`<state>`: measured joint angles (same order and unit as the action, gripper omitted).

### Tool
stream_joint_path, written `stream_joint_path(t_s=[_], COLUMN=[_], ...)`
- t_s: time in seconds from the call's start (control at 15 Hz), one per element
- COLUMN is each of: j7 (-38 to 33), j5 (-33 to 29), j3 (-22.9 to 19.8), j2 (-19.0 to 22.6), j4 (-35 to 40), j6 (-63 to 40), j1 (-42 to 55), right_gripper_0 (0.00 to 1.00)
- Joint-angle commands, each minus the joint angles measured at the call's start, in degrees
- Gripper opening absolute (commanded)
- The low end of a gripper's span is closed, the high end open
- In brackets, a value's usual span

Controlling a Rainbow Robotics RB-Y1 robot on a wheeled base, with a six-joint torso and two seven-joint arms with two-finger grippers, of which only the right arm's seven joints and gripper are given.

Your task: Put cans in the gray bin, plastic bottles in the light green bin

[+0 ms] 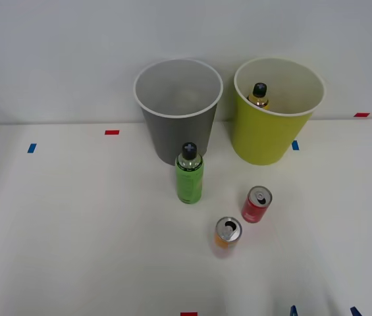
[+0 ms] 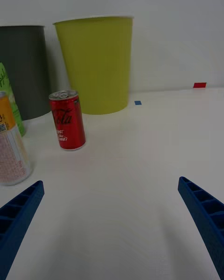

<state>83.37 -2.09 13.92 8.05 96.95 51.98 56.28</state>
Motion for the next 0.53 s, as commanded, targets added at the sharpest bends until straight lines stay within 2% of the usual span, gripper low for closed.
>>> stream_joint_path(t_s=[0.07, 0.33, 0.53], j7=[0.83, 1.44, 1.71], j5=[-0.19, 0.42, 0.86], j3=[0.23, 0.23, 1.99], j2=[0.74, 1.0, 2.32], j4=[-0.01, -0.01, -0.01], j6=[0.14, 0.05, -1.53], j1=[-1.09, -1.7, -5.04], right_gripper_0=[1.0, 1.0, 1.0])
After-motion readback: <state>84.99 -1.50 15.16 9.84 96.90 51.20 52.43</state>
